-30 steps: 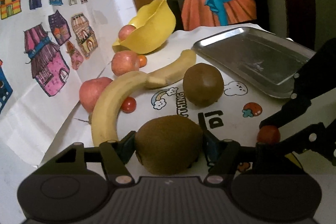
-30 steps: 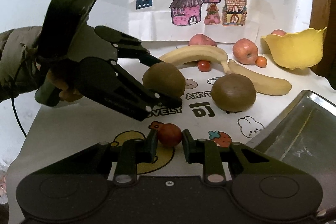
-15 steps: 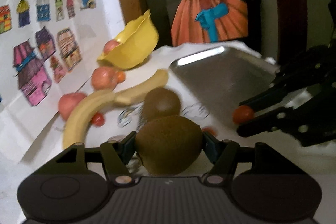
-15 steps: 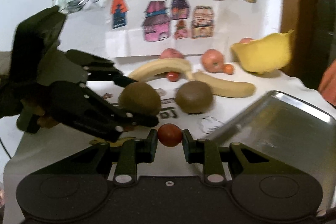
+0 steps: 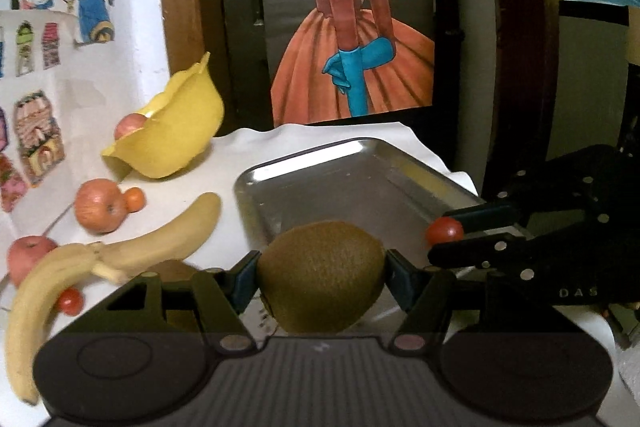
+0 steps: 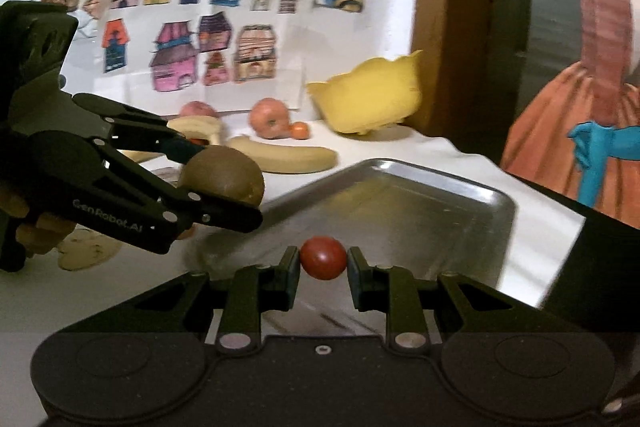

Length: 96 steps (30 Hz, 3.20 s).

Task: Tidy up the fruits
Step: 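Carry the tomato into the metal tray and open the right tool while the left tool releases the kiwi there, then lift both tools away from the metal tray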

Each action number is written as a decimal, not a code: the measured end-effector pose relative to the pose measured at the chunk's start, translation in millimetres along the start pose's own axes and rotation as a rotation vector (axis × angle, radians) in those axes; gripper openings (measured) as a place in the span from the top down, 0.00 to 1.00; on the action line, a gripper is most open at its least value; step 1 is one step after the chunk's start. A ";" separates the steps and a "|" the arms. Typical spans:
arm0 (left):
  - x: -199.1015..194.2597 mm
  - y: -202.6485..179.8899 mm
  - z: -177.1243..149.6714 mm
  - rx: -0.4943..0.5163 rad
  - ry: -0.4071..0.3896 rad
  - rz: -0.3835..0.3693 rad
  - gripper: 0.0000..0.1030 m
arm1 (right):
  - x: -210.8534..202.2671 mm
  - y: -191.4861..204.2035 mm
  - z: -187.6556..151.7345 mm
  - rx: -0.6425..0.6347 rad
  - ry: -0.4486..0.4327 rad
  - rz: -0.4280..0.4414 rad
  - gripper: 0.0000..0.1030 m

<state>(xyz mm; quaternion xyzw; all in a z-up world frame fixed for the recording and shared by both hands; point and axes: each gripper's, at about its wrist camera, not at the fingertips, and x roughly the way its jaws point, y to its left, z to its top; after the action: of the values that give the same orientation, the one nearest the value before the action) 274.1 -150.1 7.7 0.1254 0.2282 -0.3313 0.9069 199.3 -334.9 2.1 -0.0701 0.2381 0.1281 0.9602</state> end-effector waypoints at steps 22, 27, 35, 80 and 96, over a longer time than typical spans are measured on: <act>34.0 -1.8 4.4 -0.053 0.040 -0.003 0.33 | 41.5 -27.1 2.6 0.011 0.033 -0.044 0.72; 32.5 -2.0 4.7 -0.055 0.039 -0.004 0.31 | 42.5 -26.5 4.9 0.007 0.020 -0.068 0.58; 13.9 -0.6 9.4 -0.074 -0.047 0.023 0.15 | 26.9 -24.9 3.5 0.002 -0.029 -0.121 0.31; -204.8 41.2 -102.9 -0.257 -0.055 0.242 0.00 | -113.1 161.7 -6.2 -0.039 0.052 0.026 0.01; -216.7 85.8 -104.2 -0.284 -0.024 0.346 0.00 | -78.5 173.0 3.9 -0.077 0.081 0.087 0.01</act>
<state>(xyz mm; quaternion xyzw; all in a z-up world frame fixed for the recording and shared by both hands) 149.6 71.4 31.8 0.0300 0.2368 -0.1367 0.9614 85.6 -185.2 30.0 -0.1016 0.2745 0.1759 0.9399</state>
